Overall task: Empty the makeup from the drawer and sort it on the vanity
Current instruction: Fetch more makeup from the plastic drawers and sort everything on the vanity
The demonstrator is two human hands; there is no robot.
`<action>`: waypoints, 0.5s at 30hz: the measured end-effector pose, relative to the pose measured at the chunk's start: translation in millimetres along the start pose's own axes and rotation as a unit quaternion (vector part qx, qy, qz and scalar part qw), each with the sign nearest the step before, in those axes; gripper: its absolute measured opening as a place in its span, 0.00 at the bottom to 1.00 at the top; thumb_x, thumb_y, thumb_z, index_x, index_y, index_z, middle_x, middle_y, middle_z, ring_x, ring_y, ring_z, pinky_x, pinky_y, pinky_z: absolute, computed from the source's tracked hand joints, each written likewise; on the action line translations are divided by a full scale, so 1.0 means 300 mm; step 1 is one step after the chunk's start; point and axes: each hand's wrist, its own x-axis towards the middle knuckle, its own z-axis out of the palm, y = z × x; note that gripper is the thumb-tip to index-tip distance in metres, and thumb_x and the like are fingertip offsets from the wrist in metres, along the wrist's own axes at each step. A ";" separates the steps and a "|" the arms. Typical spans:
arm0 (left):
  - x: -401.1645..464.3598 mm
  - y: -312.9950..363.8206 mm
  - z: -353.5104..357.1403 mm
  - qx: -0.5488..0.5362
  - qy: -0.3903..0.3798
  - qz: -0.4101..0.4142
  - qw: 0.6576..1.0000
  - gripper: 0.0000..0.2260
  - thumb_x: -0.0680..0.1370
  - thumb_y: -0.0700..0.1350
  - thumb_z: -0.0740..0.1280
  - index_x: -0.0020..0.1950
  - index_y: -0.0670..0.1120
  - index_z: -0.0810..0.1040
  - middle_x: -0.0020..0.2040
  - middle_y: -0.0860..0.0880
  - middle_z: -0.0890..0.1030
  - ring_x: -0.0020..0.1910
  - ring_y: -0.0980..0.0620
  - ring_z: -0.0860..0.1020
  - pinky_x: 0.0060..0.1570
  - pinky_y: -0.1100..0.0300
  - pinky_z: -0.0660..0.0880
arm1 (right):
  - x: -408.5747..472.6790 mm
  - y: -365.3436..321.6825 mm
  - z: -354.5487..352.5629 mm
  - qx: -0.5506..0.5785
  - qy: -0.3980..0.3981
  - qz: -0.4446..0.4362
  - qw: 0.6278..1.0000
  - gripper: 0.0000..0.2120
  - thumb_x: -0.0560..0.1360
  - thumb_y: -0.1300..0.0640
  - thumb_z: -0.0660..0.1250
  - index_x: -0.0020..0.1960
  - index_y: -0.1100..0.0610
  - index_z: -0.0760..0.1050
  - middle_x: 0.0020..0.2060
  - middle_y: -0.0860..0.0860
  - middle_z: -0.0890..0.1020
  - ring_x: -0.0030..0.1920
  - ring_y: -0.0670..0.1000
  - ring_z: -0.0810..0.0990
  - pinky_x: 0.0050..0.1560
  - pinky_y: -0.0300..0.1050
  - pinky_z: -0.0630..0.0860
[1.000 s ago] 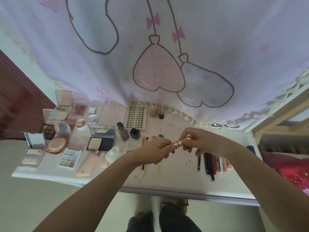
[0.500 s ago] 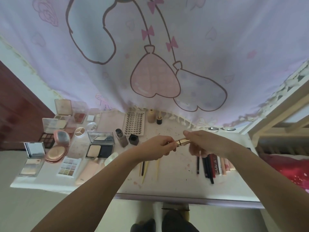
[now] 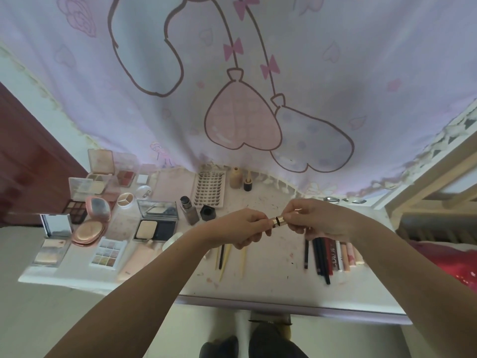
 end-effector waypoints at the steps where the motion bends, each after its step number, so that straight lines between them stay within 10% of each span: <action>1: -0.003 -0.005 -0.007 -0.029 -0.013 -0.003 0.999 0.12 0.82 0.51 0.57 0.45 0.46 0.73 0.30 0.53 0.67 0.23 0.57 0.61 0.23 0.66 0.59 | -0.002 -0.001 -0.005 0.005 -0.001 -0.015 1.000 0.02 0.77 0.60 0.65 0.48 0.58 0.76 0.32 0.48 0.77 0.31 0.43 0.74 0.32 0.36 0.72; 15: -0.049 -0.202 -0.060 -0.095 -0.175 -0.093 0.976 0.12 0.82 0.53 0.56 0.44 0.47 0.72 0.29 0.54 0.65 0.26 0.56 0.59 0.26 0.66 0.58 | -0.038 0.139 -0.046 -0.076 -0.002 0.066 0.995 0.04 0.78 0.60 0.62 0.51 0.58 0.74 0.39 0.49 0.82 0.34 0.43 0.76 0.35 0.36 0.73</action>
